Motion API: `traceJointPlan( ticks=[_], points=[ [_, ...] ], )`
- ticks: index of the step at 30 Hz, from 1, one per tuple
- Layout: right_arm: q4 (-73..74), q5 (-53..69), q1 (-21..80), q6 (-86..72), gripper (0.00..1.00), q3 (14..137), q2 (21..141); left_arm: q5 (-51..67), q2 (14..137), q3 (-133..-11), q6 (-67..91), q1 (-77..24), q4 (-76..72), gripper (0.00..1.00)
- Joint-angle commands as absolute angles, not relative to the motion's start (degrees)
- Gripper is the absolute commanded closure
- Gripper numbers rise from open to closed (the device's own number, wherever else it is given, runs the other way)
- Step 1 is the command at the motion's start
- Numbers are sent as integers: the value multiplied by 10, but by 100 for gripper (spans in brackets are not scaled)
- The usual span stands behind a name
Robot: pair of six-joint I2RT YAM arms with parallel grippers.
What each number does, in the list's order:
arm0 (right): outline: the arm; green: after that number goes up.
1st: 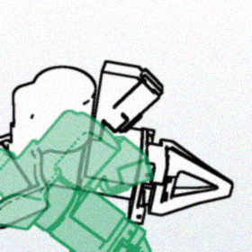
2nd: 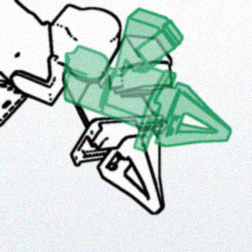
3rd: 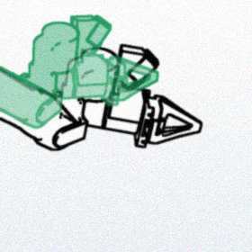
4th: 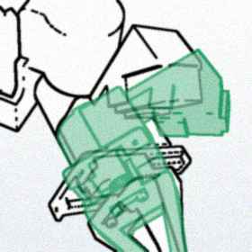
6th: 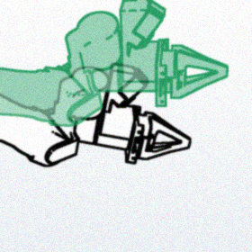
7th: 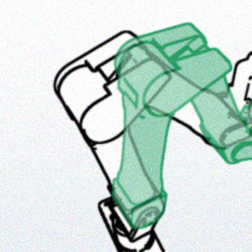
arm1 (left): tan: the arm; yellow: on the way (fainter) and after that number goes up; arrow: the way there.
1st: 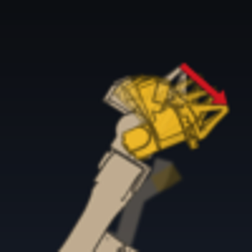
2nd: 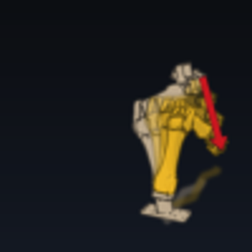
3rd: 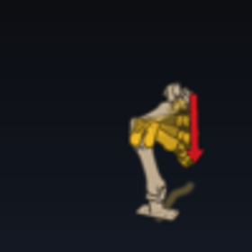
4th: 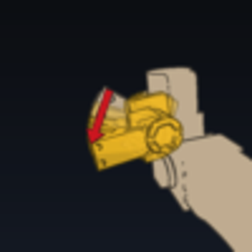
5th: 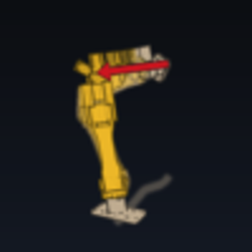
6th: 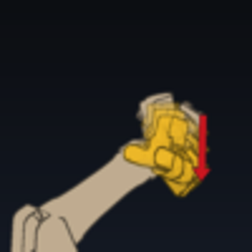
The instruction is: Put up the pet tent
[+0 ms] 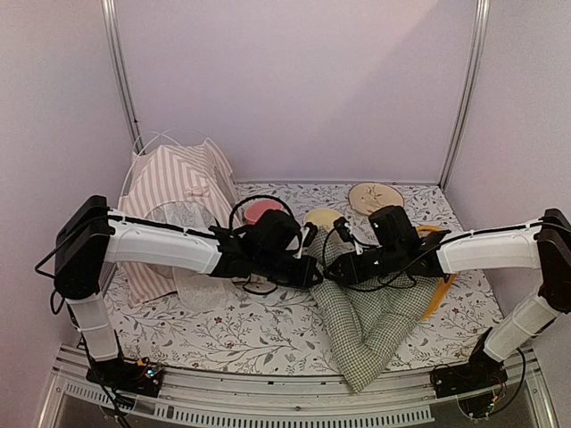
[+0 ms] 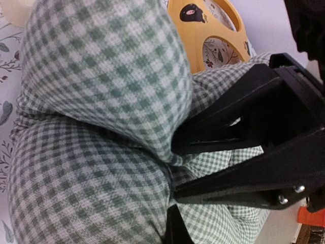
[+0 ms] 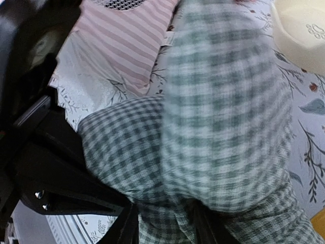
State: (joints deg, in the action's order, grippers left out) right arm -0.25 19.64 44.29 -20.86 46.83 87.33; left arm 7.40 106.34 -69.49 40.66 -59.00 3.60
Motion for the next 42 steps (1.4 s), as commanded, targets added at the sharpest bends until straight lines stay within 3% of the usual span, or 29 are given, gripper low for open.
traceJointPlan(
  ticks=[1,7,17,20,25,29,31,36,42],
  points=[
    [-34,223,462,-214,56,438,867,76,1078,-722,422,-583,-32,100],
    [-50,203,462,-198,40,402,848,85,1090,-726,427,-570,-34,100],
    [-15,80,463,-178,40,398,863,97,1121,-761,421,-563,-17,100],
    [-11,53,463,-176,48,398,877,103,1120,-764,421,-563,-19,100],
    [-21,46,463,-179,66,402,907,114,1118,-765,416,-563,-22,90],
    [-26,44,463,-187,95,408,917,109,1109,-758,413,-563,-15,85],
    [-29,44,463,-189,100,410,917,100,1092,-748,411,-563,-16,77],
    [-46,59,463,-192,100,409,899,60,1055,-728,407,-564,11,42],
    [-36,51,463,-192,100,423,877,14,1003,-690,410,-567,24,27]
  ],
)
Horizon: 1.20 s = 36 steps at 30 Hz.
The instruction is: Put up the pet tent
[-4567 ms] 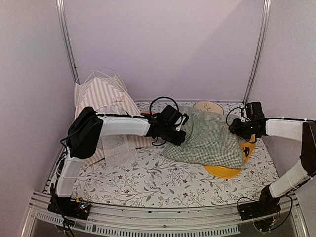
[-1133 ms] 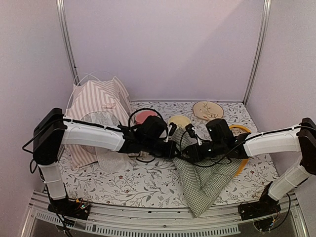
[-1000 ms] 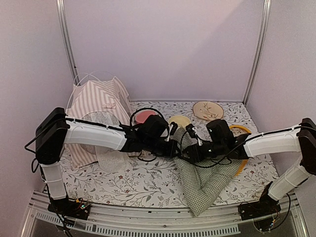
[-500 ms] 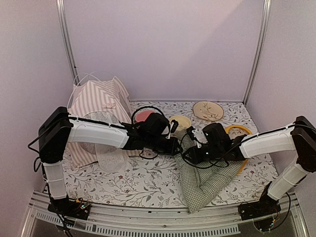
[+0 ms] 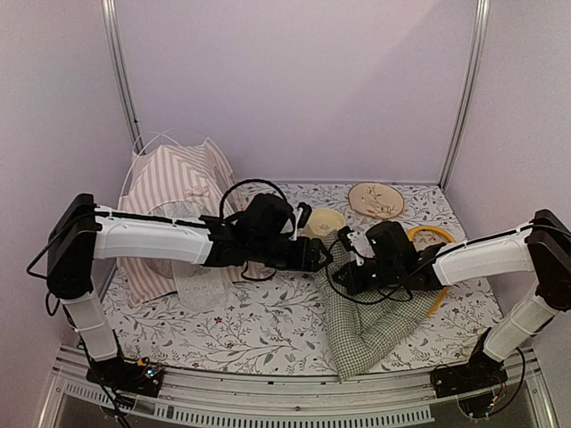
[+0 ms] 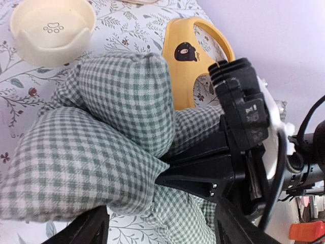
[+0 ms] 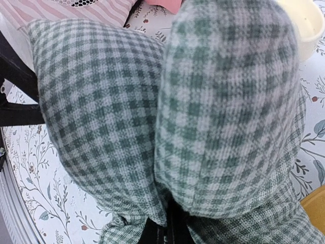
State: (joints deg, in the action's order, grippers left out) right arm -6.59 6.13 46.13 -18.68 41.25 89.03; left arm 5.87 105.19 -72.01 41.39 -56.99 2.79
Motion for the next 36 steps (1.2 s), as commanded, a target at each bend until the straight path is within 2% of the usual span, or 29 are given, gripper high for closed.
traceJointPlan(
  ticks=[1,8,14,20,28,36],
  points=[
    [-30,49,462,-194,100,426,874,4,990,-683,407,-568,24,26],
    [3,34,461,-215,100,449,842,-79,861,-592,393,-568,80,19],
    [18,40,461,-221,100,470,825,-178,721,-465,444,-570,161,18],
    [19,47,461,-219,100,481,825,-262,621,-398,527,-570,248,18],
    [18,56,462,-213,100,485,828,-361,592,-388,619,-557,364,16],
    [16,61,462,-207,100,485,823,-371,607,-382,564,-469,332,7]
  ],
)
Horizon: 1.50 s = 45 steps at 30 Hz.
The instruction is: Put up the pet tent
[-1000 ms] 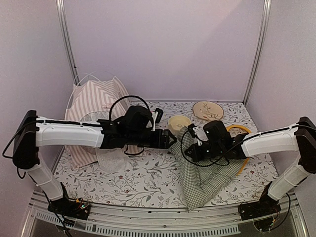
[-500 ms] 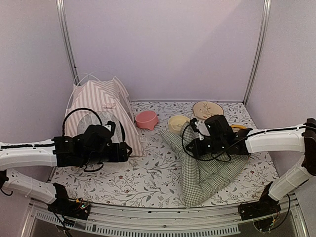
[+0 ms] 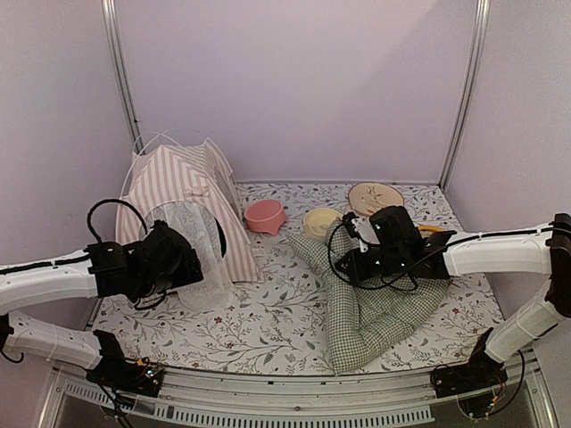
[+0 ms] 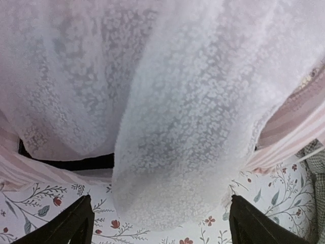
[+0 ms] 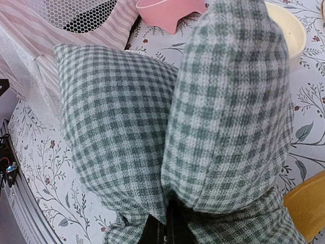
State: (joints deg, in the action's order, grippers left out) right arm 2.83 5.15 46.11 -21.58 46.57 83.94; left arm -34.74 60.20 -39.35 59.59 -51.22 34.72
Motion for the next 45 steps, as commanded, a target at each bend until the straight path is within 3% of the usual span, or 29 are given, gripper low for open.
traceJointPlan(
  ticks=[1,11,17,21,23,26,32,45],
  points=[
    [15,63,462,-207,100,485,822,-368,606,-378,544,-453,315,6],
    [11,64,462,-206,100,478,803,-285,658,-332,408,-339,112,4],
    [9,64,462,-207,100,474,793,-293,716,-333,397,-310,57,17],
    [11,61,461,-206,100,469,784,-301,755,-344,375,-296,27,46],
    [11,58,462,-205,100,467,778,-301,774,-356,356,-292,16,72],
    [15,53,462,-204,100,465,771,-287,790,-374,319,-295,-1,100],
    [19,47,461,-201,100,460,757,-260,782,-429,304,-367,20,100],
    [17,51,455,-197,100,464,753,-227,837,-675,319,-549,144,100]
  ],
)
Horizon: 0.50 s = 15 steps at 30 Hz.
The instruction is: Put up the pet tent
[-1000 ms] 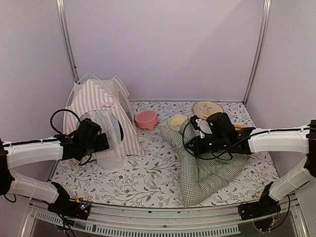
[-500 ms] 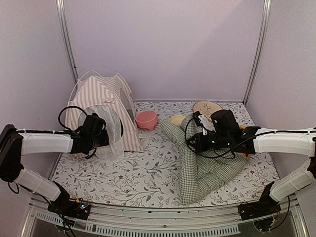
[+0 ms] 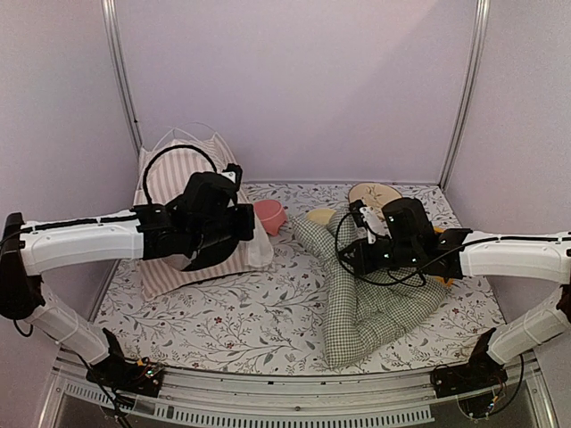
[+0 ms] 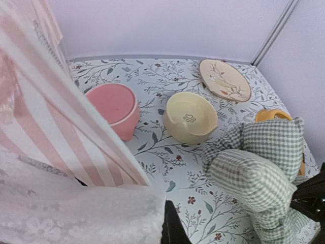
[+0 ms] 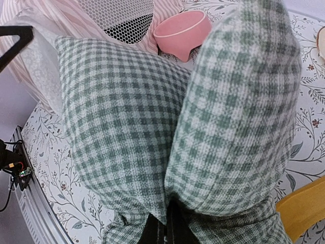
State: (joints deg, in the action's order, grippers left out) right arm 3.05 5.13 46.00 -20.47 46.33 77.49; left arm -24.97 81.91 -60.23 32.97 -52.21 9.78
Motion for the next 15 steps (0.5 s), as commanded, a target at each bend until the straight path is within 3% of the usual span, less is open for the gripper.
traceJointPlan(
  ticks=[1,8,15],
  points=[
    [18,51,454,-196,100,464,752,-222,840,-694,314,-552,153,100],
    [18,58,442,-196,100,459,744,-158,874,-828,267,-544,215,100],
    [9,70,442,-201,100,452,750,-44,898,-844,317,-468,201,98]
  ],
)
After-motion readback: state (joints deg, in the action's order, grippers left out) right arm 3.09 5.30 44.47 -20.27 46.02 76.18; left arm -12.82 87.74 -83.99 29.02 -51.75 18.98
